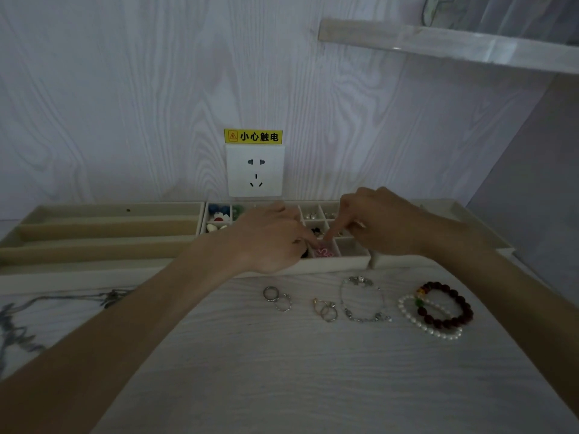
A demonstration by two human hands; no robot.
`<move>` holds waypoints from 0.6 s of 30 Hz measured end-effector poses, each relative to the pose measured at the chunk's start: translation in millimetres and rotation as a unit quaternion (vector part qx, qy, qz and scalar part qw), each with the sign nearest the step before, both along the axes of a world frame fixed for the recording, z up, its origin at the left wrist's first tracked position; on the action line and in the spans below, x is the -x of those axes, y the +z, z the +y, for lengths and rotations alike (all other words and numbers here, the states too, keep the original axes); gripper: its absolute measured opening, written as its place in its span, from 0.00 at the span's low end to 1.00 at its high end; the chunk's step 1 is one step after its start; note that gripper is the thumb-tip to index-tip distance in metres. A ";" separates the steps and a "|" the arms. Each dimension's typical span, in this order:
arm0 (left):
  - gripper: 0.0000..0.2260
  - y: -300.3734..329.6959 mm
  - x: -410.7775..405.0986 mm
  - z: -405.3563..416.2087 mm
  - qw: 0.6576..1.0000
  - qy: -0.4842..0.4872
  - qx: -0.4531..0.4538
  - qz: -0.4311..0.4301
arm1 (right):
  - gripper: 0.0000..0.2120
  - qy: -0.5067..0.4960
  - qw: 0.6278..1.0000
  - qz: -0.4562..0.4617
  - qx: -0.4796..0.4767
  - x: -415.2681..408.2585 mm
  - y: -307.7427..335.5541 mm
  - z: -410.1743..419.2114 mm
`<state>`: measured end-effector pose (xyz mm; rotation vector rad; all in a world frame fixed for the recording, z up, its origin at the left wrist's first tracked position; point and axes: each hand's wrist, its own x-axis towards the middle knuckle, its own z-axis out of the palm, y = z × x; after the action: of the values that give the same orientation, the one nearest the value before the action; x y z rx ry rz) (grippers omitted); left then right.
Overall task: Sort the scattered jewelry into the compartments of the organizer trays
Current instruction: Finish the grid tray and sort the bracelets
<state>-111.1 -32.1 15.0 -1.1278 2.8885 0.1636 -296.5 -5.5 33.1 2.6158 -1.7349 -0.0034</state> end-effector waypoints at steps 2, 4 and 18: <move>0.19 -1.4 3.1 1.5 1.000 -0.005 0.004 -0.009 | 0.23 0.006 1.000 0.027 -0.001 -5.4 -4.2 0.0; 0.19 -4.2 6.6 1.9 1.000 -0.010 0.013 -0.024 | 0.23 0.003 0.999 0.047 0.003 -7.6 -6.6 -1.2; 0.20 -4.8 12.9 -4.5 1.000 0.003 0.006 -0.009 | 0.21 -0.031 0.999 0.007 -0.003 -1.0 -12.6 4.8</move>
<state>-124.1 -36.6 10.2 -1.1341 2.8735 0.1360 -295.5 -0.7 20.5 2.5582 -1.8134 -0.0283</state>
